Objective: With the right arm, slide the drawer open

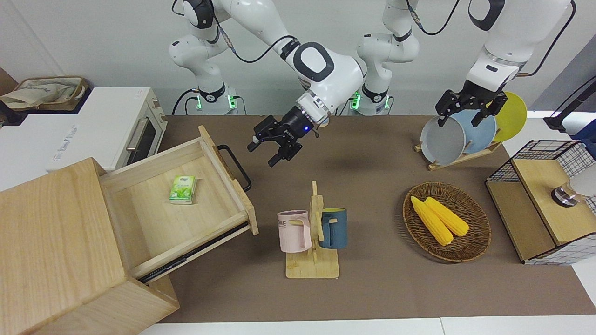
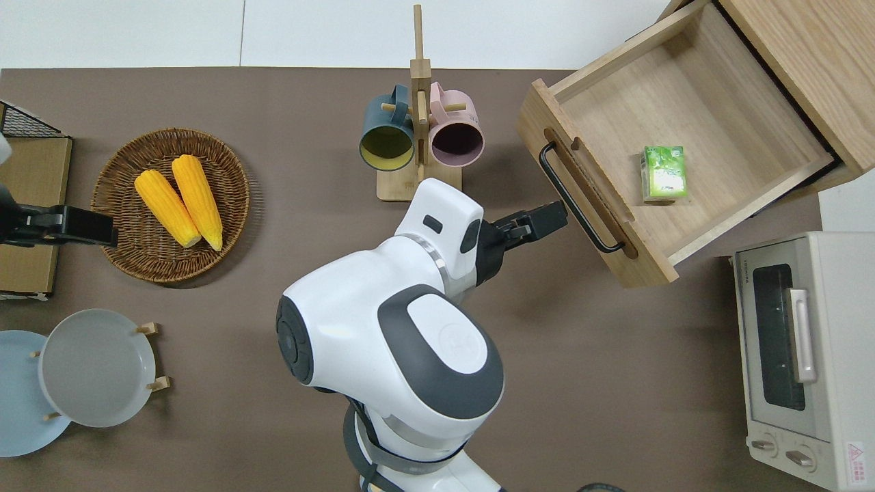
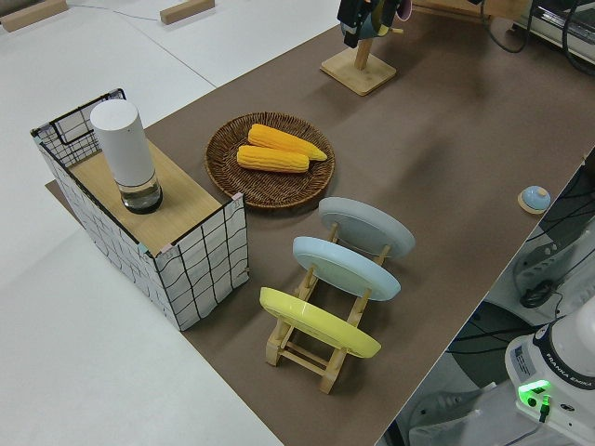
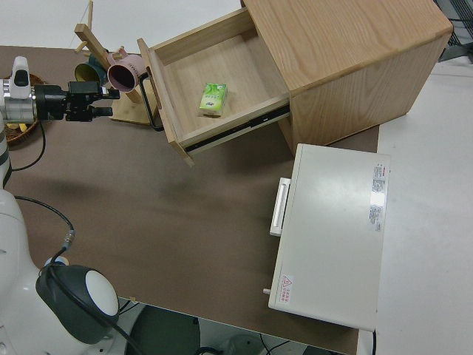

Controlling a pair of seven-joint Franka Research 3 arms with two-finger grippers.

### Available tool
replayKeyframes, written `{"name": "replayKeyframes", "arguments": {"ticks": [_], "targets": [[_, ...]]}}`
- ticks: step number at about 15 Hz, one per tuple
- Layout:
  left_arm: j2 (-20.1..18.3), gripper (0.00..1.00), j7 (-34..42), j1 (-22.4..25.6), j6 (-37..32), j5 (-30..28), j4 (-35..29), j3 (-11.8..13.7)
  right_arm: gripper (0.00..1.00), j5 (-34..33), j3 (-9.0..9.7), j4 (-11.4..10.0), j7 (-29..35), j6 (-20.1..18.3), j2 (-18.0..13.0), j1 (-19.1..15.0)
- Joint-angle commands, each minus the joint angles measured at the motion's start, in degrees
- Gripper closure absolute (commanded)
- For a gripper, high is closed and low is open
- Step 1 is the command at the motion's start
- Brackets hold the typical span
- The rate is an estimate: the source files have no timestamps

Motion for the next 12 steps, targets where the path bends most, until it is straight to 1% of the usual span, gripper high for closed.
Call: {"name": "replayKeyframes", "arguments": {"ticks": [1,2,3,4,6,10,12], "targets": [[0.69,0.0,0.34,-0.99,0.04,0.78,1.12,0.93,0.017,9.65,0.45,0.51,0.61,0.58,-4.37,-3.7],[0.69,0.0,0.34,-0.99,0.04,0.87,1.12,0.93,0.017,12.55,0.44,0.6,0.61,0.58,-5.6,-4.93],[0.69,0.0,0.34,-0.99,0.04,0.78,1.12,0.93,0.017,17.11,0.36,0.6,0.52,0.58,-7.61,-7.12],[0.69,0.0,0.34,-0.99,0.04,0.78,1.12,0.93,0.017,19.68,0.36,0.51,0.52,0.58,-8.76,-8.44],[0.69,0.0,0.34,-0.99,0.04,0.78,1.12,0.93,0.017,24.34,0.36,0.51,0.44,0.49,-10.87,-10.99],[0.69,0.0,0.34,-0.99,0.04,0.87,1.12,0.93,0.017,33.57,0.36,0.42,-0.27,0.49,-14.48,-17.32],[0.69,0.0,0.34,-0.99,0.04,0.78,1.12,0.93,0.017,36.82,0.36,0.16,-2.36,0.41,-16.32,-20.48]]}}
